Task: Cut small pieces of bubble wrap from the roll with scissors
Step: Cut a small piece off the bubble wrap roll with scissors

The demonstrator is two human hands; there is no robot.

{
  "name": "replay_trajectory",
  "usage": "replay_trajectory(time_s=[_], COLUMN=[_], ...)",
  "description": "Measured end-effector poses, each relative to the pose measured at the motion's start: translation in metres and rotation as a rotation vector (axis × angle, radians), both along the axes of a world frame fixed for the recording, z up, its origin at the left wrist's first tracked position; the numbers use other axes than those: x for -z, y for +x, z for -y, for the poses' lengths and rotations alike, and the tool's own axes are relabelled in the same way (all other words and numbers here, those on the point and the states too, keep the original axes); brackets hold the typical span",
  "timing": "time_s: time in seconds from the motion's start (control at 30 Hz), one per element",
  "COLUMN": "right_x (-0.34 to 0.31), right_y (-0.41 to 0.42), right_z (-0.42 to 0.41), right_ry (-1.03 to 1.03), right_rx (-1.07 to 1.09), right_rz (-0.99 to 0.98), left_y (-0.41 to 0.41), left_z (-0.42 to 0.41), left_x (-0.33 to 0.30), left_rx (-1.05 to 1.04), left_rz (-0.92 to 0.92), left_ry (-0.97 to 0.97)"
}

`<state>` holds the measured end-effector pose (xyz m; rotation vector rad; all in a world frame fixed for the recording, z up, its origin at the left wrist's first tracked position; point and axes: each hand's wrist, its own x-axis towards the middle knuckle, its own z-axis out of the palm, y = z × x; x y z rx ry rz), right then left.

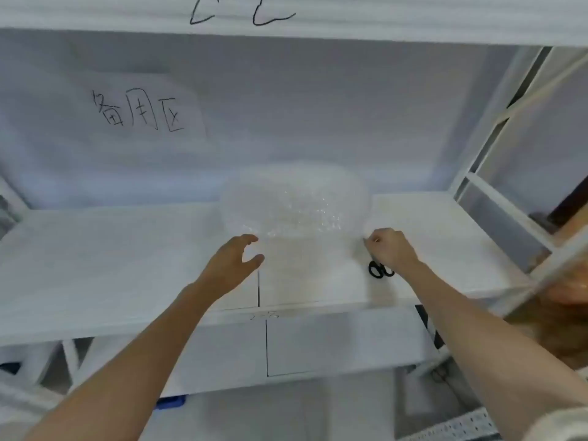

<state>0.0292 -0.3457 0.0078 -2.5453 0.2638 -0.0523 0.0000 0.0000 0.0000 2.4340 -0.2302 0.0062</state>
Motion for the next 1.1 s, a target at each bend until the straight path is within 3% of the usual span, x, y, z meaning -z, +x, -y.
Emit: replay_trajectory(time_s=[0.17,0.5,0.8,0.97,1.1], right_x=[0.052,0.084,0.087,0.081,0.086], right_y=[0.012,0.015,0.015,0.015,0.009], right_z=[0.020,0.029,0.034,0.031,0.031], right_ry=[-0.100,-0.230,-0.233,-0.303,-0.162], right_rx=[0.078,0.212,0.241,0.229,0.292], right_rz=[-0.212,-0.086,-0.187,-0.263,-0.217], left_y=[0.006,0.002,0.002,0.011,0.014], left_z=[0.007,0.002,0.003,0.007,0.008], left_x=[0.023,0.053,0.047,0.050,0.050], left_rx=[-0.072,-0.084,-0.108,-0.071,-0.101], left_rz=[-0.098,-0.107,-0.098,-0.158,-0.154], left_ry=[-0.028,-0.050,-0.161,-0.087,-0.175])
